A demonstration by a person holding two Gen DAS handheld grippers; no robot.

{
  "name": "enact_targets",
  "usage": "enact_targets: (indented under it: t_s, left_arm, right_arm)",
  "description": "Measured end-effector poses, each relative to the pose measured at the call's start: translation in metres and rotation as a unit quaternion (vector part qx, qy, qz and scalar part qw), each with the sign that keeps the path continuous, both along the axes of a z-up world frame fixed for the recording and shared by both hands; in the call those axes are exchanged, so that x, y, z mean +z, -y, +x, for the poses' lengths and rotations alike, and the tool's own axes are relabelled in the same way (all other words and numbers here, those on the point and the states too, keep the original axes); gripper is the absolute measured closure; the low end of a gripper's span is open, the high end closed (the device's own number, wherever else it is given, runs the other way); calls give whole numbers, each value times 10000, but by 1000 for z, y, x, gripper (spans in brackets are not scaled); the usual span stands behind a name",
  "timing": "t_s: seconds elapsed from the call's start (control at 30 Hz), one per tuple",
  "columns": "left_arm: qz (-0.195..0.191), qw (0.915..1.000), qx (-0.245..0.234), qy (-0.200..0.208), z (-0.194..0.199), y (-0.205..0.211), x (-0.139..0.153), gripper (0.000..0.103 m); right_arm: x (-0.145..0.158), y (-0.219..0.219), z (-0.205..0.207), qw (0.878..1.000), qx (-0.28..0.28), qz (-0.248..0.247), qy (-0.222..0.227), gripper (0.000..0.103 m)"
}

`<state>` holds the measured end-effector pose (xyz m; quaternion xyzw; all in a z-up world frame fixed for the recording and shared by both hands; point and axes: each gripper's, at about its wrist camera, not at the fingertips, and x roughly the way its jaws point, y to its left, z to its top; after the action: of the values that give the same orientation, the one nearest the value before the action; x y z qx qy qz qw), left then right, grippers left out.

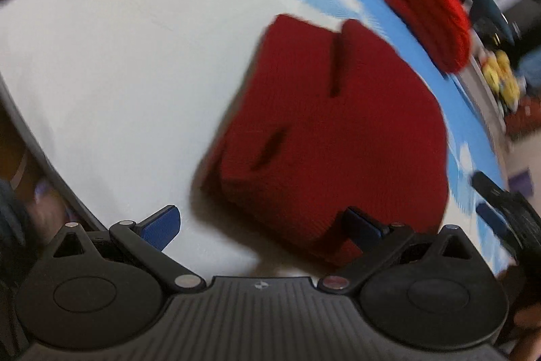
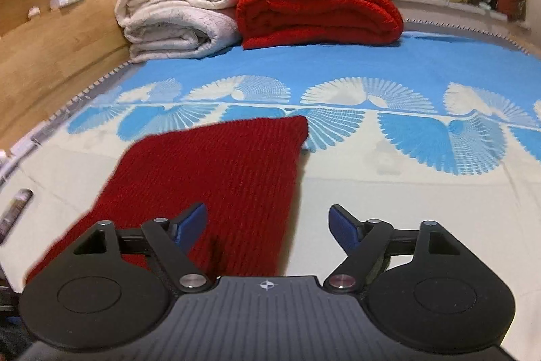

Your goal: Fold small clothes

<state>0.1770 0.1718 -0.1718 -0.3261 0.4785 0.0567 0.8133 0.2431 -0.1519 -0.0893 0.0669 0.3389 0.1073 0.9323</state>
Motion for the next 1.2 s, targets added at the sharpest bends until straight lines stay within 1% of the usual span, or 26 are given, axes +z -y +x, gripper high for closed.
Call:
enact_targets:
  t_s: [0.03, 0.07, 0.1, 0.13, 0.17, 0.2, 0.27, 0.33, 0.37, 0.43, 0.47, 0.5, 0.53, 0.57, 0.6, 0.63, 0.67, 0.7, 0.73, 0.8, 0.87, 0.93, 1.03, 1.1, 1.13, 1.2]
  left_arm:
    - [-109, 9999, 80, -35, 2, -4, -4, 0]
    - [-92, 9999, 118, 14, 2, -5, -3, 2]
    - [0, 9998, 154, 84, 0, -6, -1, 8]
    - [69, 9997, 182, 143, 0, -7, 0, 12]
    - [-7, 9997, 203, 155, 2, -9, -1, 22]
    - [-194, 9994, 239, 133, 3, -12, -3, 26]
    - [-262, 9991, 317, 80, 5, -14, -5, 27]
    - [-194, 9993, 311, 71, 6, -13, -3, 30]
    - [-165, 9993, 313, 74, 7, -12, -2, 33]
    - [-108, 9994, 323, 52, 7, -11, -1, 38]
    - [-90, 9995, 311, 36, 7, -11, 0, 40]
    - [-94, 9995, 288, 31, 8, -11, 1, 42]
    - [-100, 9997, 214, 20, 10, -11, 1, 43]
    - [-128, 9998, 126, -22, 13, -12, 1, 46]
    - [-174, 9998, 81, -96, 16, -13, 1, 48]
    - [-205, 9997, 57, -136, 17, -14, 1, 49]
    - [-211, 9996, -12, -160, 20, -14, 3, 53]
    - [-189, 9997, -100, -150, 25, -14, 6, 58]
    - [-155, 9997, -176, -95, 33, -14, 10, 60]
    - [-28, 9995, -297, 56, 51, -10, 22, 63]
    - [229, 9983, -500, 193, 82, -2, 34, 64]
    - [474, 9965, -645, 226, 124, 7, 36, 65]
    - [772, 9929, -887, 182, 191, 21, 35, 65]
    - [1145, 9853, -1245, 234, 250, 37, 37, 65]
    - [1315, 9803, -1451, 256, 278, 46, 38, 65]
    - [1601, 9684, -1897, 221, 324, 68, 40, 65]
  right_arm:
    - [2, 4, 7, 9999, 14, 150, -38, 17]
    - [2, 8, 15, 9994, 12, 333, -117, 15]
    - [1, 13, 27, 9980, 54, 574, -272, 13]
    - [-1, 17, 43, 9951, 163, 839, -502, 13]
    - [-5, 20, 59, 9919, 204, 1038, -700, 13]
    - [-9, 23, 77, 9886, 161, 1203, -892, 13]
    - [-23, 29, 117, 9801, 65, 1472, -1329, 12]
    - [-45, 35, 152, 9687, -53, 1717, -1791, 12]
    - [-57, 34, 167, 9629, -145, 1788, -2017, 10]
    - [-76, 29, 192, 9538, -225, 1914, -2306, 8]
    - [-83, 23, 202, 9508, -93, 1982, -2379, 12]
    - [-85, 16, 207, 9514, 76, 1999, -2341, 36]
    - [-82, 6, 211, 9569, 246, 1816, -2255, 44]
    - [-77, -4, 213, 9643, 382, 1509, -2141, 55]
    - [-69, -12, 211, 9706, 560, 1271, -1966, 61]
    - [-63, -14, 210, 9729, 635, 1176, -1885, 64]
    - [-58, -13, 211, 9724, 639, 1212, -1888, 67]
    - [-54, -7, 211, 9708, 611, 1349, -1890, 70]
    - [-50, -2, 212, 9710, 603, 1421, -1827, 71]
    - [-44, 11, 215, 9749, 514, 1415, -1643, 73]
    - [-36, 24, 217, 9809, 425, 1374, -1312, 75]
    - [-32, 41, 227, 9852, 235, 1357, -1023, 75]
    - [-38, 75, 232, 9839, -453, 1519, -824, 75]
    - [-49, 97, 224, 9786, -949, 1646, -792, 75]
    - [-55, 112, 216, 9730, -1208, 1772, -852, 75]
    - [-68, 136, 196, 9608, -1552, 2060, -1019, 75]
